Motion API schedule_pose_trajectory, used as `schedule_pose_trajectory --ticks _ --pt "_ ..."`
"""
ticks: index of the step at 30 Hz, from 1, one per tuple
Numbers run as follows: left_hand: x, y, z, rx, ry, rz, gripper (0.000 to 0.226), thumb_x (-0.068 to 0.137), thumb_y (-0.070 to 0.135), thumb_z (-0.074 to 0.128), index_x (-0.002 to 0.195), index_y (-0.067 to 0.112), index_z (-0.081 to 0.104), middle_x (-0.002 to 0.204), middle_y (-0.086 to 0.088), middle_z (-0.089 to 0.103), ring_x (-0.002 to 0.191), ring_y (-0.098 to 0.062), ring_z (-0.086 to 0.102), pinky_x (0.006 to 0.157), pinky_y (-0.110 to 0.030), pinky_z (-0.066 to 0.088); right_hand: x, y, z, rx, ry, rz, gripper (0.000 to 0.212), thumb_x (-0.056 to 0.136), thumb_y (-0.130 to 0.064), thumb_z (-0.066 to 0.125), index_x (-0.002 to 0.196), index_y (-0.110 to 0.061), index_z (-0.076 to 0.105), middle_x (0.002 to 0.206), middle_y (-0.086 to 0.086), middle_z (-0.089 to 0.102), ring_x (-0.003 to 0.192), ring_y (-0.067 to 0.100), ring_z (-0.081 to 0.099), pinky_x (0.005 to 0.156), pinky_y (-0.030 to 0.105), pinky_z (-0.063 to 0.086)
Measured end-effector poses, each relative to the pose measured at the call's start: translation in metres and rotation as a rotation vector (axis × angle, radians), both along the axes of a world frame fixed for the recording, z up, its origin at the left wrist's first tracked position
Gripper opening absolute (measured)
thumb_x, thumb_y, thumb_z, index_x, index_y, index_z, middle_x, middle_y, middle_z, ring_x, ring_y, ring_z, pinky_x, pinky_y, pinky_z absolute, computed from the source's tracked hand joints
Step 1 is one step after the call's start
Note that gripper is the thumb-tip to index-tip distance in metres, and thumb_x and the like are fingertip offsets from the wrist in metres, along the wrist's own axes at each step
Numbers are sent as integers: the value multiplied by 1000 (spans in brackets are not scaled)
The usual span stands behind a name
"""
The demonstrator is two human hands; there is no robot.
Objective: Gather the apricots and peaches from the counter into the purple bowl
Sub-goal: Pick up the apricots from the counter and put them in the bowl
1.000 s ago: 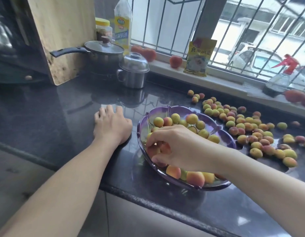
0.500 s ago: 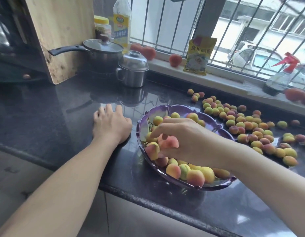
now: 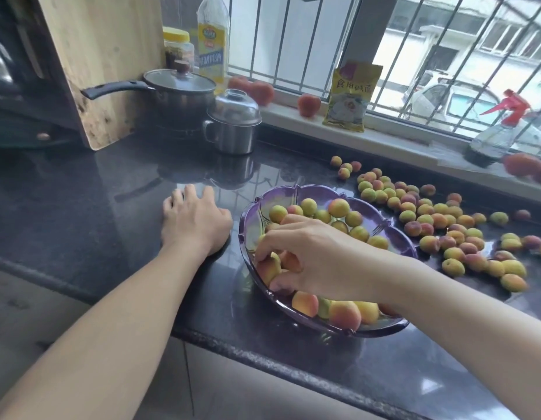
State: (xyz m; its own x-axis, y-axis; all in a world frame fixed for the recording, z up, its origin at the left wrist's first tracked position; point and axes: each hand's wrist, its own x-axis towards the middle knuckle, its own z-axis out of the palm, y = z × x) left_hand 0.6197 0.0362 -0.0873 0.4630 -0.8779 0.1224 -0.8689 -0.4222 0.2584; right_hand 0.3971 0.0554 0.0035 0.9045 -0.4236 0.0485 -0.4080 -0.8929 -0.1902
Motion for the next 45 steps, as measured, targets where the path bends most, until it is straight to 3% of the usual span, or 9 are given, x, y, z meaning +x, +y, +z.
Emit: schedule_pose_trajectory --ticks 5,11,16,20,23,27,32,40,45 --pt "1 -1 -1 0 17 4 42 100 33 38 132 12 55 140 -19 52 132 -40 43 115 -50 31 -7 -4 7 0 -42 4 37 83 -33 80 118 -25 70 106 -9 66 102 4 44 89 5 28" --pt "3 -3 -4 2 8 -15 45 102 36 33 138 17 52 164 -20 34 154 -38 23 128 -53 14 -50 -96 18 -75 -471 -357 14 94 -9 69 99 -19 77 96 -8 71 85 9 64 86 38 56" --pt "8 -15 -7 97 -1 -20 41 106 42 29 138 24 49 162 -15 37 153 -36 25 127 -55 15 -80 -210 -14 -56 -182 -760 26 97 -15 56 113 -23 75 115 4 71 99 26 65 87 29 46" --pt "9 -34 -7 -8 -21 67 29 101 38 45 118 16 55 129 -18 51 125 -42 44 114 -52 33 -71 -272 -42 -112 27 -750 38 96 -34 43 128 -32 63 137 10 56 126 35 49 107 49 42" --pt "13 -39 -11 -13 -19 71 31 102 37 48 121 14 59 137 -20 53 133 -40 44 115 -52 31 -50 -306 -47 -87 58 -719 46 98 -37 42 141 -30 55 148 12 43 135 36 42 115 48 36" --pt "17 -41 -14 -12 -40 64 36 106 38 40 133 21 57 155 -12 47 147 -32 34 123 -50 22 -32 -332 -49 -174 159 -719 46 104 -43 39 146 -29 51 150 11 35 130 39 45 113 46 36" --pt "21 -44 -20 1 -70 66 38 103 40 38 130 20 56 143 -10 53 142 -33 40 121 -53 29 -28 -343 -60 -191 252 -689 36 101 -31 44 128 -18 63 133 10 39 120 38 51 103 49 46" --pt "16 -40 -15 -8 -45 57 32 103 37 42 121 16 59 131 -13 56 132 -35 45 116 -53 31 -28 -280 -15 -128 -158 -585 28 97 -22 64 123 -13 68 120 10 61 112 31 60 101 38 45" --pt "17 -37 -14 -2 -35 55 41 104 37 39 131 15 59 143 -16 54 138 -36 42 119 -53 28 -31 -151 33 253 -538 -535 10 98 -22 61 106 -18 65 92 1 73 76 21 74 66 37 61"
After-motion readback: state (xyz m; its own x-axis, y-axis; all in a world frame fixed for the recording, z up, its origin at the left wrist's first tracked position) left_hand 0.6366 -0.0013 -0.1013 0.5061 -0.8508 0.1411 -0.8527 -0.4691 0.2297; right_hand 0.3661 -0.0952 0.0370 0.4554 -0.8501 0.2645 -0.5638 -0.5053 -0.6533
